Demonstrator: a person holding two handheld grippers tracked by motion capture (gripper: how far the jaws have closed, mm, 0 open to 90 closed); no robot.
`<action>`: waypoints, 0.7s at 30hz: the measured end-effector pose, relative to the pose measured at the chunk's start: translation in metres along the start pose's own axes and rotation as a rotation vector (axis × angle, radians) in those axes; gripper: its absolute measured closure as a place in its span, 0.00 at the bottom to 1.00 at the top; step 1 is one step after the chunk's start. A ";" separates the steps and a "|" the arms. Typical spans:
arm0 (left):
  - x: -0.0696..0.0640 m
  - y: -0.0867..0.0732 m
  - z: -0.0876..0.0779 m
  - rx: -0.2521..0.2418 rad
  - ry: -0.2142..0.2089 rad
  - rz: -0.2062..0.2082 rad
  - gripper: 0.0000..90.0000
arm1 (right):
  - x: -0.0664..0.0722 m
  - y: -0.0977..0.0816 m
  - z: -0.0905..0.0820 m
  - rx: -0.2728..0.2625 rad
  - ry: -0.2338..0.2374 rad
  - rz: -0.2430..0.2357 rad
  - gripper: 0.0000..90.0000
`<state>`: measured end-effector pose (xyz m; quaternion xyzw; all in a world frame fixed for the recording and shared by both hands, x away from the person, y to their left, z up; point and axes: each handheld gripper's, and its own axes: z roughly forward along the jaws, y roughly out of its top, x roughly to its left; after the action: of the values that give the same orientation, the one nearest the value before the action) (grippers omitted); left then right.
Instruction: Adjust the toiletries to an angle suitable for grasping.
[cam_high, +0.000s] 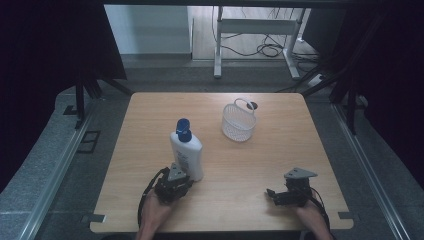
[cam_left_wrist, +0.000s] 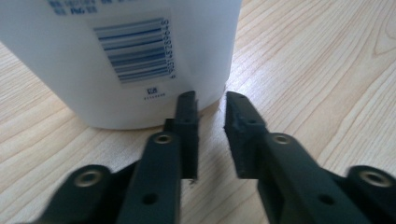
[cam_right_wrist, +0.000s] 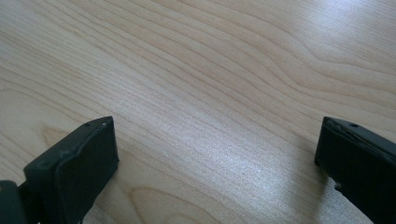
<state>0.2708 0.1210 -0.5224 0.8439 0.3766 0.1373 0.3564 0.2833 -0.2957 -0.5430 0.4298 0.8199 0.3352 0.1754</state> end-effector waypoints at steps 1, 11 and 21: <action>0.000 0.000 0.000 0.004 0.002 0.001 0.76 | 0.000 0.000 0.000 0.000 0.000 -0.001 0.00; 0.004 -0.008 -0.004 0.035 0.025 -0.011 0.59 | 0.001 0.000 0.000 0.000 0.013 -0.013 0.00; 0.011 -0.020 -0.004 0.067 0.020 -0.025 0.48 | 0.001 0.000 0.000 0.000 0.015 -0.008 0.00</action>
<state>0.2654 0.1400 -0.5337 0.8492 0.3952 0.1286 0.3258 0.2823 -0.2948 -0.5427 0.4238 0.8230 0.3376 0.1705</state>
